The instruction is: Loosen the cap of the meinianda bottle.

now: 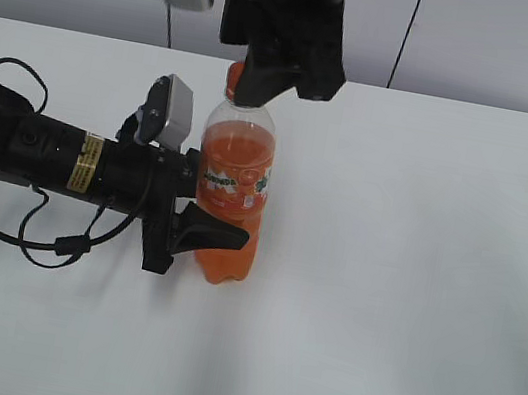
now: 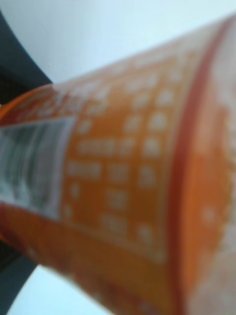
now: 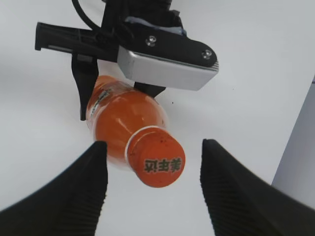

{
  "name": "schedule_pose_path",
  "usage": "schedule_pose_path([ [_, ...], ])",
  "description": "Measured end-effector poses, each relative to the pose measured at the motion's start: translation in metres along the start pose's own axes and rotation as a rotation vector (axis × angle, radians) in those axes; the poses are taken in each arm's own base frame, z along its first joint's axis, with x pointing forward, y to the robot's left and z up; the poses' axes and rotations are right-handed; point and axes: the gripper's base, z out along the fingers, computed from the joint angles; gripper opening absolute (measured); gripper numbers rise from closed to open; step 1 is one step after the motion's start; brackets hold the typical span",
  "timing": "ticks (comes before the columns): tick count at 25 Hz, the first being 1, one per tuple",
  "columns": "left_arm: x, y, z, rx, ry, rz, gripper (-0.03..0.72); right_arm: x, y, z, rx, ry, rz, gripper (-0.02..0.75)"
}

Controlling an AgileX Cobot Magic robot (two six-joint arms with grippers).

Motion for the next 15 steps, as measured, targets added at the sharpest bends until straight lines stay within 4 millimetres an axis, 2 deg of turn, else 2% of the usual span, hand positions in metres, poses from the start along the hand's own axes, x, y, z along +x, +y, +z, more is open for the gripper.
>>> schedule_pose_path([
  [4, 0.0, 0.0, 0.0, 0.0, 0.0, 0.0, 0.382, -0.003, 0.002, -0.021, 0.035, -0.032, 0.205, 0.451],
  [8, 0.0, 0.0, 0.0, 0.0, 0.0, 0.0, 0.382, -0.003, 0.004, -0.032, 0.048, -0.051, 0.536, 0.451],
  [15, 0.0, 0.0, 0.0, 0.0, 0.0, 0.0, 0.382, 0.001, 0.003, -0.033, 0.069, -0.044, 1.324, 0.451],
])
